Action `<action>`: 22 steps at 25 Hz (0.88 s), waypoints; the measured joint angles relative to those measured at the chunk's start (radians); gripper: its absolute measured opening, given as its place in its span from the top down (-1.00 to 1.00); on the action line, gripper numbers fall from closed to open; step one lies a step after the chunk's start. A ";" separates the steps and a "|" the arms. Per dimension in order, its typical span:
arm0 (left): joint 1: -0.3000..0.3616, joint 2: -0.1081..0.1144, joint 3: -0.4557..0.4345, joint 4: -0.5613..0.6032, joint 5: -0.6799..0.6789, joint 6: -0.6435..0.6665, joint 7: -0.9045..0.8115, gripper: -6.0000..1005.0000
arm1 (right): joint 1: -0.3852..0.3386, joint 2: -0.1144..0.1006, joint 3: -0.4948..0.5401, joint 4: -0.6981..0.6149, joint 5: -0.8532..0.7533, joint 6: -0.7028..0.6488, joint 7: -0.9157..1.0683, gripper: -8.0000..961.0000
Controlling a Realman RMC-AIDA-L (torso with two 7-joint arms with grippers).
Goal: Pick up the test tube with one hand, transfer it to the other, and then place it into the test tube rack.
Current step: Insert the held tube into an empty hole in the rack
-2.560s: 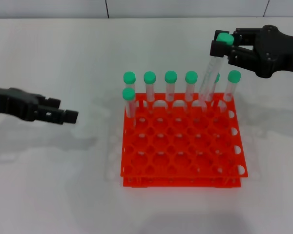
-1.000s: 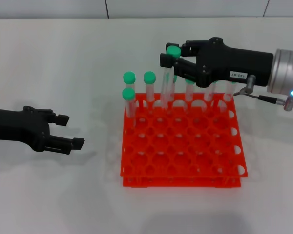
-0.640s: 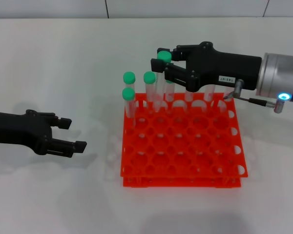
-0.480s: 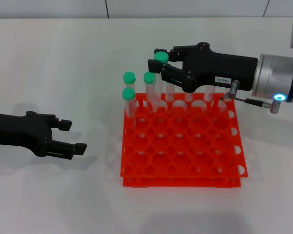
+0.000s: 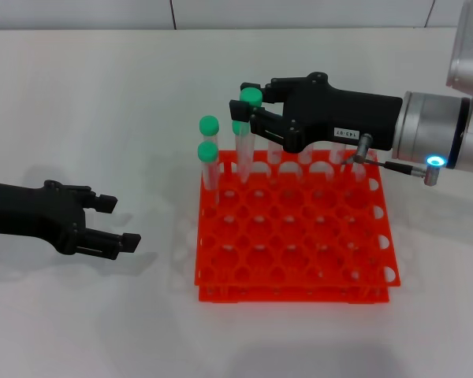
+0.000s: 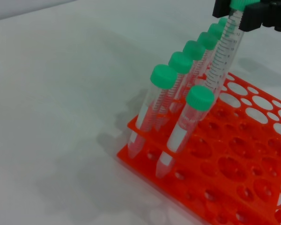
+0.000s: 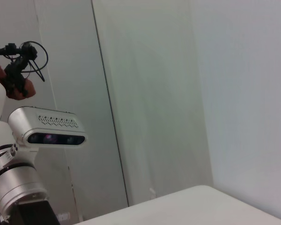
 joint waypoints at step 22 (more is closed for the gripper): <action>0.000 0.000 0.000 0.006 -0.008 0.000 0.000 -0.74 | -0.001 0.000 -0.055 0.071 0.162 -0.005 -0.096 0.44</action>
